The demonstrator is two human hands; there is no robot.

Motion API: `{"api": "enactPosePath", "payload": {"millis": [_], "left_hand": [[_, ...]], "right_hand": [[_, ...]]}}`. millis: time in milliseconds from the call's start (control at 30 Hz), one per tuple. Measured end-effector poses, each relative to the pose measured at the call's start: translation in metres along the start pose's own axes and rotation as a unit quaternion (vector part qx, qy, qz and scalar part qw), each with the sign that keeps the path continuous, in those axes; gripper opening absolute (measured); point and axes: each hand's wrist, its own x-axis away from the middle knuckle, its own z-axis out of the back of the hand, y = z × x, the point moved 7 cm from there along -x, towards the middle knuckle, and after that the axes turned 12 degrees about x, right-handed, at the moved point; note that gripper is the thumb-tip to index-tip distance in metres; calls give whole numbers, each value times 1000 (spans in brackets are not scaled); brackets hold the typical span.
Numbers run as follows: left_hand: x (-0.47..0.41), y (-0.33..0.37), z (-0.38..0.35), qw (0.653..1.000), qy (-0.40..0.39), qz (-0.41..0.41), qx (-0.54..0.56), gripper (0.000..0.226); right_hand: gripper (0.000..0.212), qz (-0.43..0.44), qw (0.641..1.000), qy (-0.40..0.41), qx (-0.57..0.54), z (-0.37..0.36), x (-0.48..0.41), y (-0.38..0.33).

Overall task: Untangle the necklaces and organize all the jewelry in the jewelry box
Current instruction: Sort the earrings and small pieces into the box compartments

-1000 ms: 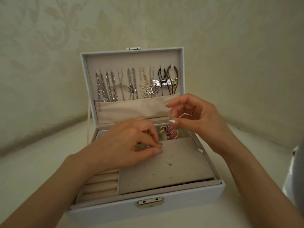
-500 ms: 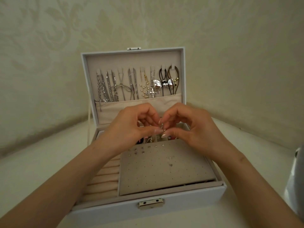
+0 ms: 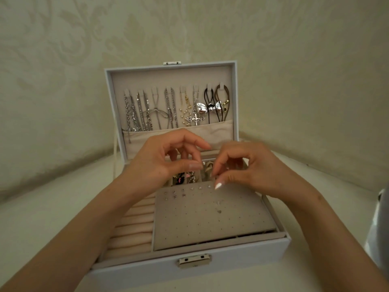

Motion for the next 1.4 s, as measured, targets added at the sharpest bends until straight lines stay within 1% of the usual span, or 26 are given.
{"api": "enactPosePath", "payload": {"millis": [33,100,200,300,400,600,667,1133,1267,1400], "left_hand": [[0,0,1,1000,-6,-6,2,22],[1,-1,2,1000,-21,-17,11,30],[3,0,1,998,-46,-30,20,33],[6,2,-2,997,-64,-47,27,34],[7,4,-3,995,-72,-62,36,32],[7,4,-6,992,-87,-72,52,13],[7,4,-5,992,-85,-75,56,10],[8,6,-6,991,-82,-77,67,9],[9,5,-5,993,-77,-73,57,10],[10,5,-5,993,-76,-70,47,11]], "right_hand": [[11,0,999,-36,-6,-3,2,0],[11,4,996,-83,-19,-9,4,-1],[15,-4,993,-117,-20,-14,4,-1],[14,-15,991,-134,-15,-18,5,0],[12,-20,990,-138,-14,-20,5,0],[9,-21,989,-144,-7,-20,6,-2],[8,-18,990,-143,3,-20,6,-3],[10,-20,988,-151,26,-21,7,-4],[9,-28,991,-131,-9,-16,7,-7],[12,-35,994,-93,-33,-10,6,-7]]}}
